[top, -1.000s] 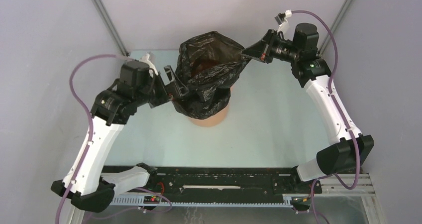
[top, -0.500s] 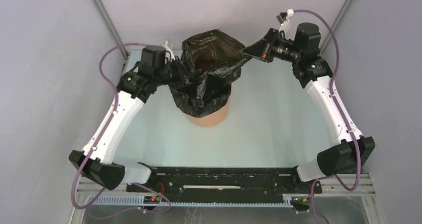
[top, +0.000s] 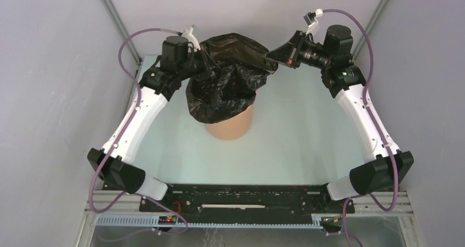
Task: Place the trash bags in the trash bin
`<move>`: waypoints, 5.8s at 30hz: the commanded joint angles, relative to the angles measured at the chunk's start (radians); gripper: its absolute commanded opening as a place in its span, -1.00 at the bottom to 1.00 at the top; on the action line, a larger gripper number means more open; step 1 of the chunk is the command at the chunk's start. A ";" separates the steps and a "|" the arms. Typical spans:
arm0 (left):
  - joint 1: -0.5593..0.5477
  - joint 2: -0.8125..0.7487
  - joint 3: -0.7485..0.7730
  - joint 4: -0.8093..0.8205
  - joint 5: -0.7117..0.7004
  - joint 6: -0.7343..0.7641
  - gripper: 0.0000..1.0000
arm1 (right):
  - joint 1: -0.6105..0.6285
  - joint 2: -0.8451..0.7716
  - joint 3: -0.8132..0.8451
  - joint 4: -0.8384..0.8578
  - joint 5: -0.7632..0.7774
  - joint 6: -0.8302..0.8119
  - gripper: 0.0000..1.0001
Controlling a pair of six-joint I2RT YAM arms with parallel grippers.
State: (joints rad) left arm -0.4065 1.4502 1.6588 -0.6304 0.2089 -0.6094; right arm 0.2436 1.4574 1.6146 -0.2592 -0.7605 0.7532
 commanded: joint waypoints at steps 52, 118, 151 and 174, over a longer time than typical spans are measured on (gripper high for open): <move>-0.180 0.173 -0.216 0.090 -0.240 0.247 -0.71 | 0.094 -0.005 -0.079 0.039 0.152 0.075 -1.00; 0.166 0.036 0.126 -0.152 0.002 0.091 -1.00 | 0.034 -0.068 -0.247 0.160 -0.127 0.477 -1.00; 0.319 -0.007 -0.029 -0.194 0.227 0.036 -0.99 | 0.032 0.045 -0.083 0.029 -0.016 -0.060 0.43; 0.355 0.113 0.032 -0.112 0.120 -0.006 -1.00 | 0.033 0.298 0.090 -0.105 0.274 0.134 -1.00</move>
State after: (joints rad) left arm -0.0731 1.4960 1.6405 -0.7692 0.3645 -0.5972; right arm 0.2977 1.7233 1.6646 -0.3626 -0.5320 0.7956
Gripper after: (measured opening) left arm 0.006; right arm 0.007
